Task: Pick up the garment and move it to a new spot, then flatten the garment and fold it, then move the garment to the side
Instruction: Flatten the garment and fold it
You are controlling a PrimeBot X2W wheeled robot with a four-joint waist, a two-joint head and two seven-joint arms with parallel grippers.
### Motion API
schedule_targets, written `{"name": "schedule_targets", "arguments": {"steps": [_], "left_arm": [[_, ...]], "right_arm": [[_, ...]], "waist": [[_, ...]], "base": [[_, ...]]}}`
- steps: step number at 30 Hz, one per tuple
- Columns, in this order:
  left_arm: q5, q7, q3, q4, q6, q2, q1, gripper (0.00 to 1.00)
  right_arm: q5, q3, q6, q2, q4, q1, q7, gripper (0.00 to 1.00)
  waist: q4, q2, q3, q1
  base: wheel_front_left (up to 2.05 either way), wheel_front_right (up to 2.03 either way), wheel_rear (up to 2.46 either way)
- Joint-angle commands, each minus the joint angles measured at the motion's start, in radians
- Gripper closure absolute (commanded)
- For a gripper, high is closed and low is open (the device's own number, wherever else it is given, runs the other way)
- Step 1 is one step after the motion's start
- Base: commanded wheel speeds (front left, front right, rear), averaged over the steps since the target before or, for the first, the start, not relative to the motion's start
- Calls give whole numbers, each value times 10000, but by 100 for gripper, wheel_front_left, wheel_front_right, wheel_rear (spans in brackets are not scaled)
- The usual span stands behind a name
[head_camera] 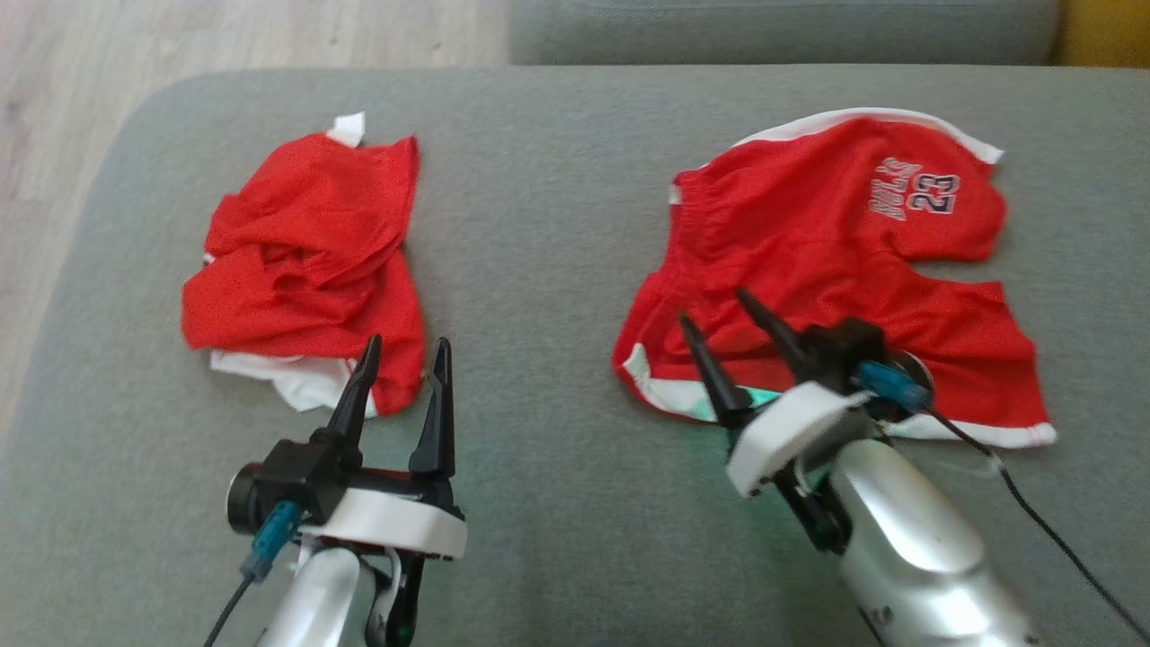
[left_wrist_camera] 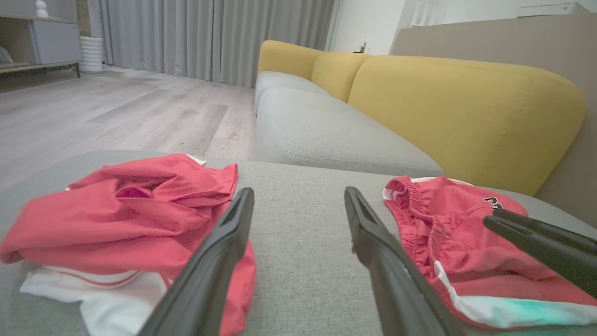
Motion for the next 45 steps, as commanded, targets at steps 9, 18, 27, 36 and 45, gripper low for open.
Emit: {"name": "schedule_targets", "arguments": {"steps": [9,18,27,36,45], "left_arm": [[418,-53,477,-388,-139,29,-150,0],[515,-53,499,-287,-268,24,-83,0],[664,-53,408,-354,-351,21,-246,0],[796,-53,282,-304,-456,20,-408,0],[857,-53,261,-273,-515,19,-435,0]], "right_arm": [[-1358,-2946,-7,158,-1762,1731,-531,0],[-1468,-4659,-7,158,-3107,3687,-584,0],[-1423,-5773,-7,158,-2635,3312,-270,0],[-1553,-6732,-7,158,-780,2083,232,0],[-1961,-6942,-7,158,272,1509,-107,72]], "waist": [[-1075,0,-357,1],[-1804,0,-264,1],[-1770,0,101,1],[-1365,0,539,1],[-1362,0,594,1]], "base": [[0,0,0],[0,0,0],[0,0,0],[0,0,0],[0,0,0]]}}
